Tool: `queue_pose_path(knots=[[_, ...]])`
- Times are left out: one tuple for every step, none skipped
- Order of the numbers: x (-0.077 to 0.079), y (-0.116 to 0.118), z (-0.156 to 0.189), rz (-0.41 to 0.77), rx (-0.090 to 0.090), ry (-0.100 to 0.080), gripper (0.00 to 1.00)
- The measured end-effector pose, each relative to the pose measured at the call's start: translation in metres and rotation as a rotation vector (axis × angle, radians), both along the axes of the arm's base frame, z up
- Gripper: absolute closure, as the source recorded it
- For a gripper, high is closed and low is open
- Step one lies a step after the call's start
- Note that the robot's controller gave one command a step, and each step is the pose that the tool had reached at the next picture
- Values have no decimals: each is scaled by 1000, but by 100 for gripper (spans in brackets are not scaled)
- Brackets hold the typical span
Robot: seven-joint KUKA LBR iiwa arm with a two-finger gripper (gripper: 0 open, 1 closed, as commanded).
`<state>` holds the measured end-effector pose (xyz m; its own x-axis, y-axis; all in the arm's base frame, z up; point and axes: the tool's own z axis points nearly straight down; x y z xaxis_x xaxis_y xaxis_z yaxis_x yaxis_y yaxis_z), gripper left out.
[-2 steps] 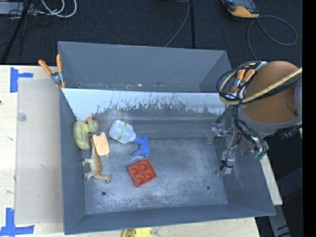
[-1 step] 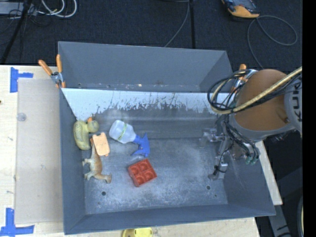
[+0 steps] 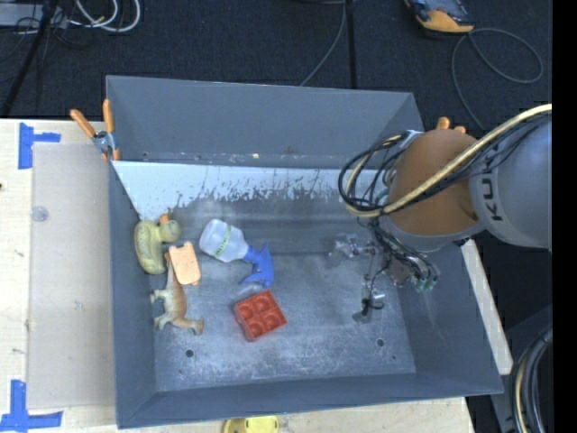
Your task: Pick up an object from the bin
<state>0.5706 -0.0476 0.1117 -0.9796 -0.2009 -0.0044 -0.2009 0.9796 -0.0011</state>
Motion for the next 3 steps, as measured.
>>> queue_pose_path(knots=[[6,9,-31,88,1,3,0],[-37,45,-37,-34,-1,4,0],[-44,69,-38,-1,3,10,0]])
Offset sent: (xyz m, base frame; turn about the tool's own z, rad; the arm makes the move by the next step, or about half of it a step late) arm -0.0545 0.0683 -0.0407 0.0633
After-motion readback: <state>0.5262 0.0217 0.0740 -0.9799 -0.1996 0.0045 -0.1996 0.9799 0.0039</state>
